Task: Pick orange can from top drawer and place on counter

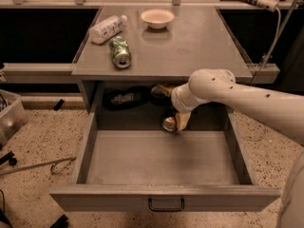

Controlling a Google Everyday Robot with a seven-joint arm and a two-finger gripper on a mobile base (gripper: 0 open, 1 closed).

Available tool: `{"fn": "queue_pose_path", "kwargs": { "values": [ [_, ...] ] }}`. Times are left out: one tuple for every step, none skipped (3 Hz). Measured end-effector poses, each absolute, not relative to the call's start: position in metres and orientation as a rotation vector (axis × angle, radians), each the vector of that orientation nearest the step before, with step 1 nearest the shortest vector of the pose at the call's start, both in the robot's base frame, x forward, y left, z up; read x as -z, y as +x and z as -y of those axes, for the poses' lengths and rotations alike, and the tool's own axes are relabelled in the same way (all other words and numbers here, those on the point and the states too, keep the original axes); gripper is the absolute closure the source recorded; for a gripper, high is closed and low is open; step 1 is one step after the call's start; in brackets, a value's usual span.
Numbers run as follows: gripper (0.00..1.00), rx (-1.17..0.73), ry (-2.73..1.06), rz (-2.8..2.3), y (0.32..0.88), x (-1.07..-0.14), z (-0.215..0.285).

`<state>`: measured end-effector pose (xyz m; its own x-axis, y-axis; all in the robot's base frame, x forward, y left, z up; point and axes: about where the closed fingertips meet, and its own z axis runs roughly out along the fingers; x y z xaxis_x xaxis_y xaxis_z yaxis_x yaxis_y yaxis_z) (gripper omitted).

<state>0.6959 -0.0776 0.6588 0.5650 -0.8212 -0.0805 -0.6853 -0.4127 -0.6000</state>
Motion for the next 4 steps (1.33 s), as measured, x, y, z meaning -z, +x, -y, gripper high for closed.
{"fn": "queue_pose_path", "kwargs": {
  "values": [
    [0.0, 0.29, -2.271, -1.191, 0.699, -0.653, 0.076],
    [0.0, 0.276, -2.326, -1.206, 0.7, -0.648, 0.082],
    [0.0, 0.259, -2.365, -1.225, 0.698, -0.643, 0.088],
    [0.0, 0.241, -2.39, -1.248, 0.694, -0.637, 0.096]
  ]
}}
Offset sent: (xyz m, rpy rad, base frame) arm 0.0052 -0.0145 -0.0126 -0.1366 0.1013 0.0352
